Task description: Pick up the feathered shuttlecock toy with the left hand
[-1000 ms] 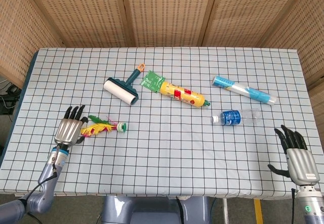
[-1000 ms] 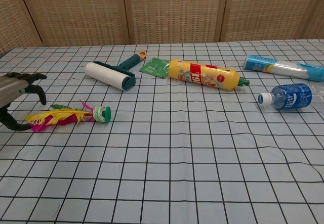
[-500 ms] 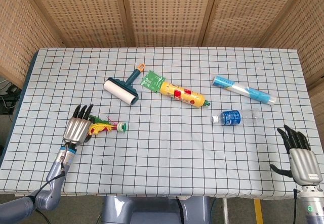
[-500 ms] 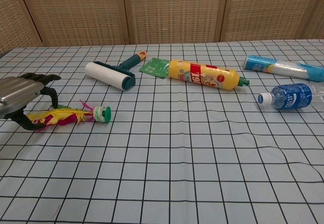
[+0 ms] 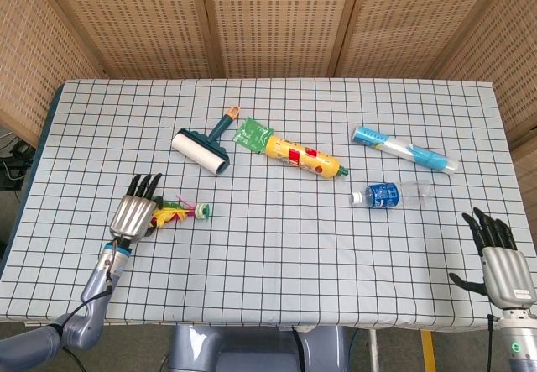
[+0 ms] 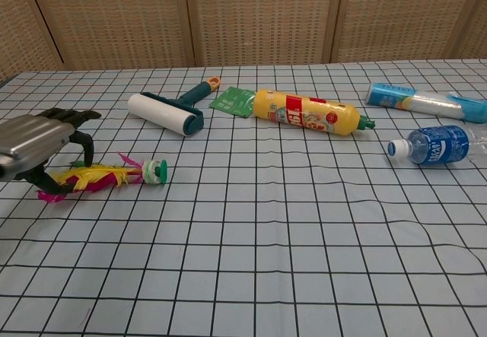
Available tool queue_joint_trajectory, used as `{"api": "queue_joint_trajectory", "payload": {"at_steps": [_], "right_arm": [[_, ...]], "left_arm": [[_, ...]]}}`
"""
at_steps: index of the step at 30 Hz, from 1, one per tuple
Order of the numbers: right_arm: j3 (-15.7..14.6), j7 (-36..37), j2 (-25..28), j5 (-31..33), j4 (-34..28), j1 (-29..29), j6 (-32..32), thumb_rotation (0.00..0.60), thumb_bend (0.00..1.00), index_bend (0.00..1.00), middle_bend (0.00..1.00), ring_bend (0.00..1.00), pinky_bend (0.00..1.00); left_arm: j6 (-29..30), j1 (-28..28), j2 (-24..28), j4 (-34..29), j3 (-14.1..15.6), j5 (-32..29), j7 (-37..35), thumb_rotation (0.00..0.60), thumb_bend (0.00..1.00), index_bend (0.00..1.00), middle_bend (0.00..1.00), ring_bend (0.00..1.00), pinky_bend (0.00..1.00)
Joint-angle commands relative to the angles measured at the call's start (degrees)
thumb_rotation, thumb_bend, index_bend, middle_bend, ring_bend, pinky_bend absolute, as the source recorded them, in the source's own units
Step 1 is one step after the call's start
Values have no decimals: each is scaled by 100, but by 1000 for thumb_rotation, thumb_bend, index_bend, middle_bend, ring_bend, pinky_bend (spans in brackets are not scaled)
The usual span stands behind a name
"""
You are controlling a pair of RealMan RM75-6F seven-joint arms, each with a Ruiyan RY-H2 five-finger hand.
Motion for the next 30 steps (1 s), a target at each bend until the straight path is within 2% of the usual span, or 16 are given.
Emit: {"api": "queue_joint_trajectory", "payload": {"at_steps": [1, 9, 14, 20, 30], "right_arm": [[-2, 14, 7, -6, 0, -1, -4, 600, 116, 54, 0, 0, 0], [-6, -2, -6, -25, -3, -7, 13, 600, 116, 54, 0, 0, 0], [-2, -7, -8, -14, 1, -6, 5, 600, 117, 54, 0, 0, 0], [-11, -25, -13, -16, 0, -5, -10, 600, 117, 55, 0, 0, 0], [-13, -27, -14, -19, 1, -9, -11, 600, 116, 55, 0, 0, 0]], "left_arm": [[96, 47, -22, 113, 62, 132, -182, 600, 337, 508, 0, 0, 0], [85, 80, -12, 242, 113, 199, -322, 600, 349, 588, 0, 0, 0], [78, 100, 1, 307, 133, 231, -398, 600, 404, 602, 0, 0, 0], [80, 115, 59, 410, 124, 247, -437, 600, 421, 598, 0, 0, 0], [78, 97, 160, 334, 81, 270, -421, 600, 576, 608, 0, 0, 0]]}}
